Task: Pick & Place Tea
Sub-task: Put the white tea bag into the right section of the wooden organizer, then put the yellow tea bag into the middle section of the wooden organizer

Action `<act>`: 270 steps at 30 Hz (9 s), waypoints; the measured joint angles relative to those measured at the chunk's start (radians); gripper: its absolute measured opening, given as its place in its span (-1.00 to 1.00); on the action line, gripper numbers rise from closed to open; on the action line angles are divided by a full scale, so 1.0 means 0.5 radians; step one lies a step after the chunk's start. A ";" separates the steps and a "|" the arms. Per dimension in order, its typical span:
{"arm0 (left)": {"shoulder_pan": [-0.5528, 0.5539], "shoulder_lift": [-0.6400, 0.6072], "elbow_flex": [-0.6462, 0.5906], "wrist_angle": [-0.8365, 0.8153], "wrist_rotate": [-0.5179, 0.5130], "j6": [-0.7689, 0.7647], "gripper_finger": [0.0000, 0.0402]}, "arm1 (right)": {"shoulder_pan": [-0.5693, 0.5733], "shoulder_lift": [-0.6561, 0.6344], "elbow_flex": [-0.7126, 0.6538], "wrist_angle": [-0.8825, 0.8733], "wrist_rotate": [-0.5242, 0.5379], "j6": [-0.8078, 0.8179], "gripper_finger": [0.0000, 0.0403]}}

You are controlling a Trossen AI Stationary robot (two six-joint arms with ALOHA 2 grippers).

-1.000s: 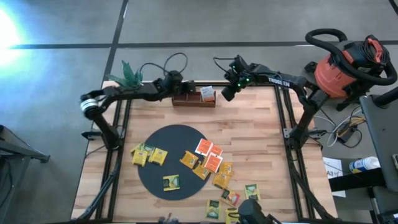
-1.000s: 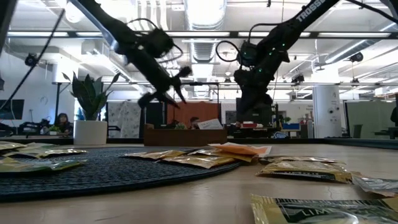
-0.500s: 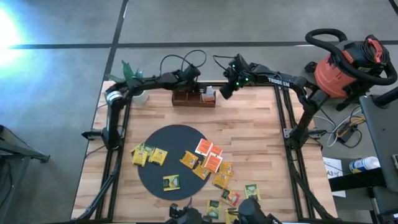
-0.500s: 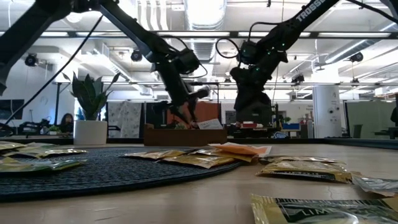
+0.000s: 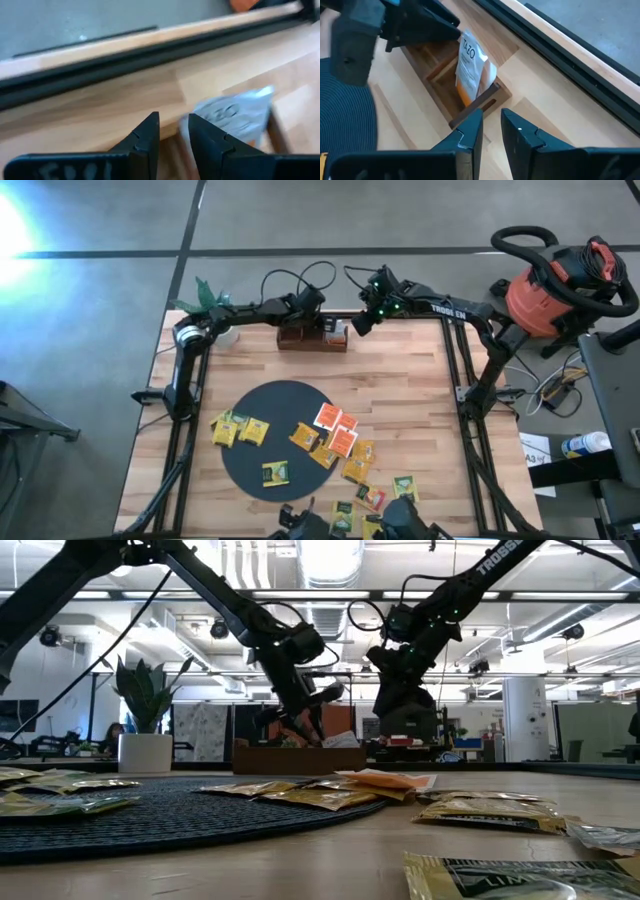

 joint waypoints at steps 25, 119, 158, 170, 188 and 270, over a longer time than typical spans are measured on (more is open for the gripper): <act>-0.253 -0.306 -0.236 -0.315 -0.075 0.087 -0.51 | 0.009 0.226 0.030 0.439 -0.091 -0.023 -0.66; -0.323 -0.629 -0.571 -0.217 -0.356 -0.059 -0.51 | 0.303 0.478 0.415 -0.006 0.209 -0.622 -0.66; -0.946 -0.913 -0.687 -1.531 -0.336 -0.576 -0.51 | 0.287 0.193 0.035 -0.513 -0.480 -0.863 -0.66; -1.173 -0.932 -0.688 -1.782 0.363 -0.647 -0.51 | 0.286 0.185 0.036 -0.480 -0.480 -0.891 -0.66; -1.226 -0.932 -0.684 -1.434 -0.024 -0.632 -0.51 | 0.317 0.172 0.034 -0.392 -0.481 -0.779 -0.66; -1.876 -1.142 -1.584 -0.064 0.723 -1.732 -0.51 | 0.443 0.176 -0.001 -0.318 -0.481 -0.721 -0.66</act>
